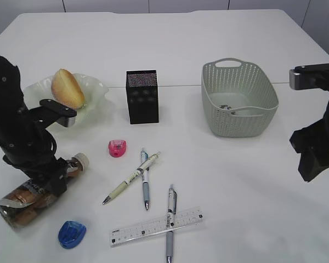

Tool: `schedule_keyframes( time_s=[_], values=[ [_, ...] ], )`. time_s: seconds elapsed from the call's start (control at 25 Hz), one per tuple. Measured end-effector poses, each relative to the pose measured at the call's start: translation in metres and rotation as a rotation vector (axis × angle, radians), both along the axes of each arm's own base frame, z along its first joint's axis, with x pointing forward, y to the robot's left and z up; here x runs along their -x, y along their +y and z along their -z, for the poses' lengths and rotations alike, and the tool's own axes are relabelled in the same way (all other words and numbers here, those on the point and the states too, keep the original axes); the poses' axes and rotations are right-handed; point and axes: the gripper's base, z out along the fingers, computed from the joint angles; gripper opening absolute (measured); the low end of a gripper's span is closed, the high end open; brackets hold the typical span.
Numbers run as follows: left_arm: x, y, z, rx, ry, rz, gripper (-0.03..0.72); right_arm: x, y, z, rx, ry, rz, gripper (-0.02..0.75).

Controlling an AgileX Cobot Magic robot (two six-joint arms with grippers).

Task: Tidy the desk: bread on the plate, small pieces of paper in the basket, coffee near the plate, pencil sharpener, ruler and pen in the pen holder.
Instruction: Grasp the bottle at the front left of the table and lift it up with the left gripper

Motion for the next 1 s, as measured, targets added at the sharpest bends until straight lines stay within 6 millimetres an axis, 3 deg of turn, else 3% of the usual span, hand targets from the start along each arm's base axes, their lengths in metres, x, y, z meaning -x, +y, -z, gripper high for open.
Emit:
schedule_keyframes(
  time_s=[0.36,0.68,1.0],
  values=[
    [-0.003,-0.001,0.017,-0.010,0.028,-0.016,0.582,0.000,0.000,0.000,0.000,-0.002,0.000,0.459],
    [-0.004,-0.001,0.017,-0.009,0.027,-0.016,0.407,0.000,0.000,0.000,0.000,-0.002,-0.002,0.459],
    [-0.005,-0.001,0.017,-0.004,0.008,-0.019,0.387,0.000,0.000,0.000,0.000,-0.002,-0.002,0.459]
  ],
)
